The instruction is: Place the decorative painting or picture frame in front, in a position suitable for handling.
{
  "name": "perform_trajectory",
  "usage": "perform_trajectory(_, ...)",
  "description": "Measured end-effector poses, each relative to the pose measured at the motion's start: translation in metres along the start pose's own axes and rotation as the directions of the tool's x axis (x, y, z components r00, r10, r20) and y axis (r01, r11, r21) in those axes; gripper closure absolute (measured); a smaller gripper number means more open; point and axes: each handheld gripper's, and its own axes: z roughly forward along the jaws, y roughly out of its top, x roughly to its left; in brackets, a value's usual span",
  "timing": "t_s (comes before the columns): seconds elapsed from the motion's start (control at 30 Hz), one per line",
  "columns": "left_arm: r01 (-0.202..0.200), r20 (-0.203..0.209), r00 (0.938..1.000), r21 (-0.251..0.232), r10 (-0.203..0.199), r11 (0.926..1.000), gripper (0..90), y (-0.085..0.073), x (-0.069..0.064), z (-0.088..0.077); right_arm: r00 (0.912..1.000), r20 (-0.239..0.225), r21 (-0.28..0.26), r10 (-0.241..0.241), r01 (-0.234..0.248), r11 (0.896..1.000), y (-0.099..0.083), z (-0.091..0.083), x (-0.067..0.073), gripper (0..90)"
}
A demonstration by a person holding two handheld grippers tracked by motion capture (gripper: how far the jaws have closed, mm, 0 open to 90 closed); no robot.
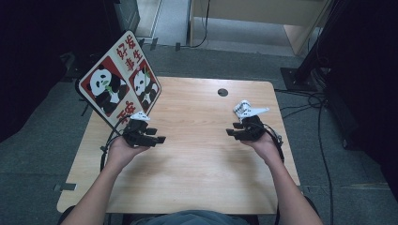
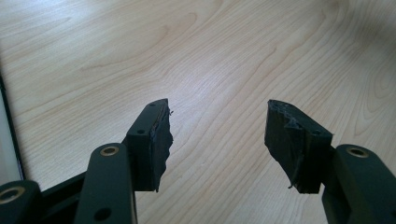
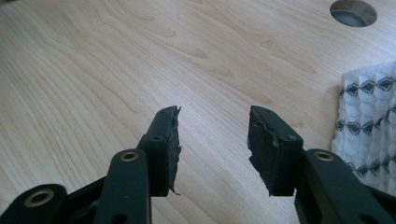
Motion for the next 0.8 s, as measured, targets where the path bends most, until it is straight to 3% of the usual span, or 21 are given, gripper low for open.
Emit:
perform_trajectory(0.13,0.008,0.004,1.0,-0.004,-0.008,1.0,41.0,0.0001,0.0006,-0.0005,0.9998,-0.017,-0.002,0.009,-0.009,1.0,0.0001,0.0005,0.0005,56.0)
perform_trajectory(0.33,0.001,0.007,1.0,0.006,-0.001,1.0,41.0,0.0,0.0006,-0.0003,0.9997,-0.005,0.025,0.023,-0.023,0.999,0.0001,0.0027,-0.0002,54.1)
perform_trajectory(0.63,-0.007,0.013,0.9999,0.03,0.007,0.9995,40.5,-0.0014,-0.0005,0.0022,0.9998,-0.018,0.015,-0.003,0.004,1.0,0.001,0.0032,0.0001,59.4)
perform_trajectory(0.8,0.003,0.009,1.0,0.027,-0.003,0.9996,40.5,-0.0019,0.0006,0.0011,1.0,-0.007,0.018,0.0,0.0,1.0,0.0025,0.0041,0.0009,57.0)
